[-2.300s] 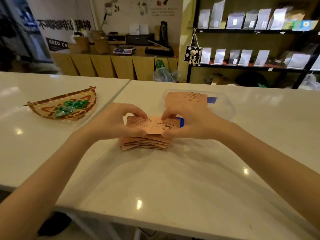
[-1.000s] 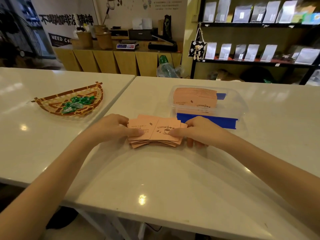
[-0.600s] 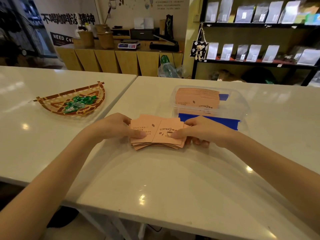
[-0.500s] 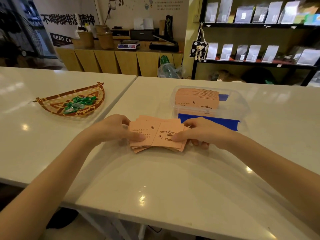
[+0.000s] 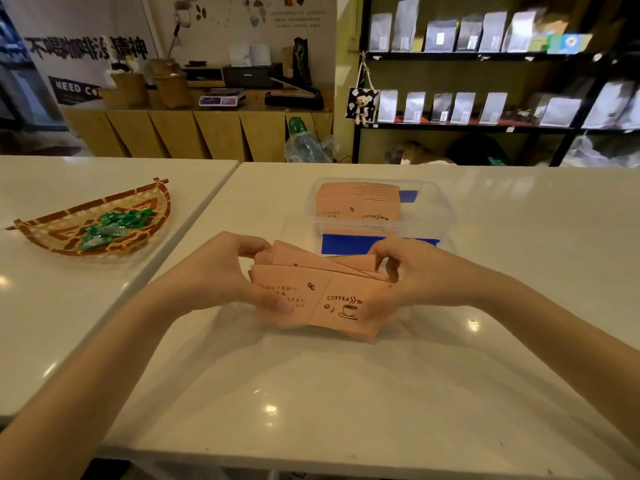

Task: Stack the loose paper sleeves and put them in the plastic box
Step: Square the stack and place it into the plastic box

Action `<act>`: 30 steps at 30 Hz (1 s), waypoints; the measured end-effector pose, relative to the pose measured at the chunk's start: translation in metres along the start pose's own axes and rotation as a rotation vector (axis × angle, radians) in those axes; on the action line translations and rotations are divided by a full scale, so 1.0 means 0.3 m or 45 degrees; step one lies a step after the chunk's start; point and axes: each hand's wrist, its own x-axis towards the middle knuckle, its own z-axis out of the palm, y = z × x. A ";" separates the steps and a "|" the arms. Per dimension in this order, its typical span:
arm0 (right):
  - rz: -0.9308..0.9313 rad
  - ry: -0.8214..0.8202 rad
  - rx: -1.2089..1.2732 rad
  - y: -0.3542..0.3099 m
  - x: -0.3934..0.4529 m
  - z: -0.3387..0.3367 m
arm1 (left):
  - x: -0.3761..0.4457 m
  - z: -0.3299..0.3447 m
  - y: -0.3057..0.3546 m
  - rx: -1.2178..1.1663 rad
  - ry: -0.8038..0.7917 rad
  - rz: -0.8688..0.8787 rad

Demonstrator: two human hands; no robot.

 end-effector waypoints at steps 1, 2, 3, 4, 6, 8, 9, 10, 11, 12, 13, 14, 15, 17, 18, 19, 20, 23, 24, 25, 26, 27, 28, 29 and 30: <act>-0.014 -0.029 -0.030 0.012 -0.015 -0.008 | 0.003 0.007 0.019 0.013 -0.002 0.052; -0.038 -0.049 -0.046 0.024 -0.030 -0.014 | 0.009 0.016 0.034 0.029 -0.007 0.101; -0.072 -0.038 -0.050 0.036 -0.046 -0.021 | 0.017 0.025 0.048 0.048 -0.010 0.152; -0.107 0.003 -0.052 0.046 -0.062 -0.029 | 0.029 0.034 0.059 0.065 -0.008 0.203; -0.149 0.116 -0.060 0.061 -0.092 -0.050 | 0.049 0.053 0.078 0.055 0.010 0.296; -0.145 0.220 -0.087 0.084 -0.113 -0.074 | 0.070 0.075 0.095 -0.016 0.034 0.387; -0.124 0.263 -0.108 0.099 -0.120 -0.084 | 0.083 0.089 0.105 -0.042 0.045 0.422; -0.098 0.293 -0.126 0.112 -0.127 -0.093 | 0.095 0.106 0.113 -0.054 0.045 0.438; -0.071 0.309 -0.143 0.125 -0.132 -0.098 | 0.107 0.124 0.121 -0.056 0.031 0.434; -0.046 0.314 -0.161 0.140 -0.136 -0.099 | 0.120 0.142 0.123 -0.058 0.010 0.417; -0.028 0.318 -0.179 0.152 -0.138 -0.099 | 0.133 0.158 0.120 -0.062 -0.007 0.397; -0.017 0.326 -0.195 0.165 -0.137 -0.095 | 0.143 0.171 0.113 -0.072 -0.021 0.385; -0.015 0.340 -0.204 0.175 -0.135 -0.090 | 0.151 0.179 0.105 -0.086 -0.033 0.382; -0.026 0.368 -0.209 0.193 -0.126 -0.079 | 0.159 0.188 0.092 -0.104 -0.051 0.386; -0.039 0.382 -0.220 0.201 -0.119 -0.073 | 0.160 0.192 0.086 -0.101 -0.060 0.388; -0.050 0.398 -0.239 0.207 -0.116 -0.065 | 0.158 0.195 0.083 -0.101 -0.070 0.395; -0.057 0.409 -0.252 0.213 -0.115 -0.057 | 0.155 0.199 0.082 -0.107 -0.083 0.403; -0.059 0.432 -0.229 0.216 -0.111 -0.035 | 0.146 0.208 0.088 -0.133 -0.117 0.418; -0.055 0.446 -0.213 0.217 -0.107 -0.030 | 0.144 0.211 0.088 -0.146 -0.115 0.424; -0.054 0.461 -0.205 0.216 -0.105 -0.023 | 0.140 0.214 0.087 -0.159 -0.108 0.432; -0.057 0.477 -0.212 0.216 -0.101 -0.017 | 0.136 0.218 0.087 -0.169 -0.101 0.443; -0.069 0.487 -0.235 0.217 -0.098 -0.011 | 0.132 0.225 0.088 -0.171 -0.095 0.460; -0.085 0.493 -0.265 0.221 -0.097 -0.005 | 0.128 0.232 0.089 -0.162 -0.089 0.477; -0.100 0.500 -0.285 0.225 -0.097 -0.003 | 0.125 0.237 0.089 -0.153 -0.081 0.486; -0.107 0.505 -0.279 0.230 -0.096 -0.004 | 0.126 0.241 0.089 -0.155 -0.073 0.486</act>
